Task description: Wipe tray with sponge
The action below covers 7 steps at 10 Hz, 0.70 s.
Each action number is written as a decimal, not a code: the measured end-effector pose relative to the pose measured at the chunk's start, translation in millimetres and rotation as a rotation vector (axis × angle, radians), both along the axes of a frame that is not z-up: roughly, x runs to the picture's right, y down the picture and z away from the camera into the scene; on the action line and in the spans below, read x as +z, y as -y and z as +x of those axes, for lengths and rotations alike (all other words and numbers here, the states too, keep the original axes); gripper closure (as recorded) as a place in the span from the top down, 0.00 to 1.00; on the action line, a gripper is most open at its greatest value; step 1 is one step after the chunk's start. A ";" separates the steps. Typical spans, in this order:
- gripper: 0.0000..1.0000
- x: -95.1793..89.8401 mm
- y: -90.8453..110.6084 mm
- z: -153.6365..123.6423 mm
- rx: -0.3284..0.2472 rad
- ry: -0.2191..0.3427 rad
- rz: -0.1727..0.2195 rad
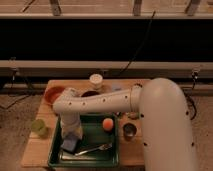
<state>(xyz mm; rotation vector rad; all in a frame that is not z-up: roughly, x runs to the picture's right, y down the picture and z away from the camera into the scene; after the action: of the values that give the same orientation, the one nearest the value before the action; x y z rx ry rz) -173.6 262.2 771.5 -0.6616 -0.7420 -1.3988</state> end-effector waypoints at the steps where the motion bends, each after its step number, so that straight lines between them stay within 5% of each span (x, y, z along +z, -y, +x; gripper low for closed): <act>1: 0.00 -1.3 -3.9 9.9 -0.007 -0.005 -0.007; 7: 0.00 4.2 7.9 101.7 0.028 -0.134 -0.007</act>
<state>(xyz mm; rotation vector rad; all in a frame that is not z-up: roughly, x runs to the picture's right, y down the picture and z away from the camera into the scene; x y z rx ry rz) -71.9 254.3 775.7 -0.7395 -0.6480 -1.3132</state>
